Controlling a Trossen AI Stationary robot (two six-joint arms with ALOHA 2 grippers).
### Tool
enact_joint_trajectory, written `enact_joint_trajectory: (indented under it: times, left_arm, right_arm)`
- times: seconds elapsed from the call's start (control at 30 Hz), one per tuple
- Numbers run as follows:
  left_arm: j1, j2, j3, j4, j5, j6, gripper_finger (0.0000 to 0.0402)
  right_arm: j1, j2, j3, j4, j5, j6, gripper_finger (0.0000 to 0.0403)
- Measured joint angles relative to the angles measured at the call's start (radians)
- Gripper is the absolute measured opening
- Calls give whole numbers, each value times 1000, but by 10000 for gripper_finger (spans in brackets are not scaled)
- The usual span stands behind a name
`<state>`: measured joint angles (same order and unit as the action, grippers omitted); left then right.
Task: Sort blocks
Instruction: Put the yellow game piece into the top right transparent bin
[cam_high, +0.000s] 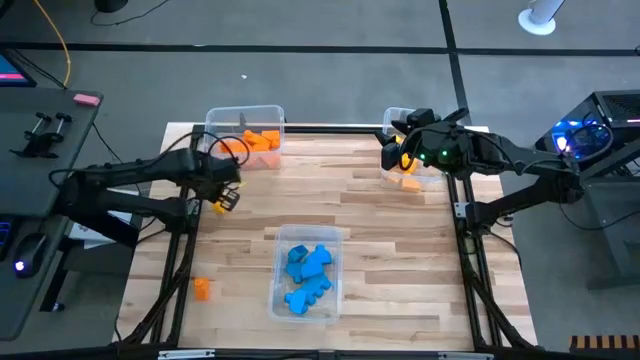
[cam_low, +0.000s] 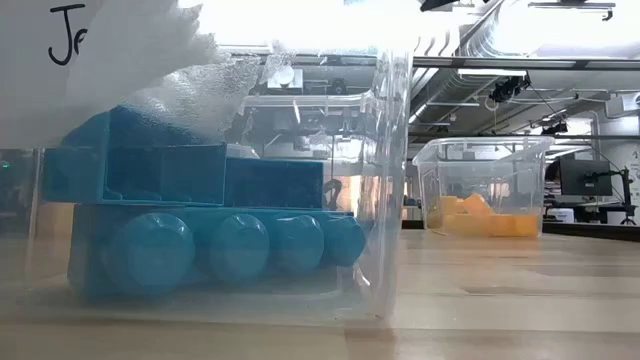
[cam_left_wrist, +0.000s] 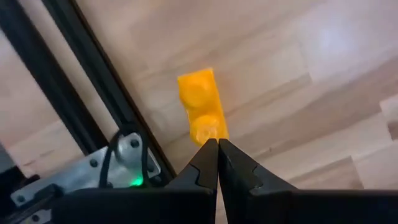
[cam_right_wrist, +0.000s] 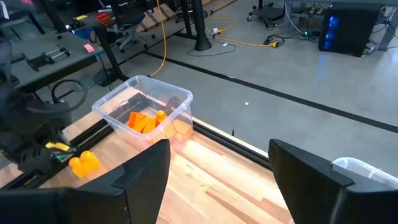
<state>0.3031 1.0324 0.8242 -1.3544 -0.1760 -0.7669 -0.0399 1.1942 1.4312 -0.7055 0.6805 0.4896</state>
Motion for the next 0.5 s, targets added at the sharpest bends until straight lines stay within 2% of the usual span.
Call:
enact_joint_trajectory:
  times: [0.13, 0.37, 0.5]
  left_arm:
    - [67, -23, -38, 22, 41, 39, 11]
    - [152, -20, -43, 40, 40, 12, 82]
    - [163, -20, -43, 86, 38, 10, 107]
  right_arm:
    - [-5, 0, 0, -10, 0, 0, 270]
    - [-21, 0, 0, -17, -1, 1, 270]
    - [-21, 0, 0, -17, -8, 1, 270]
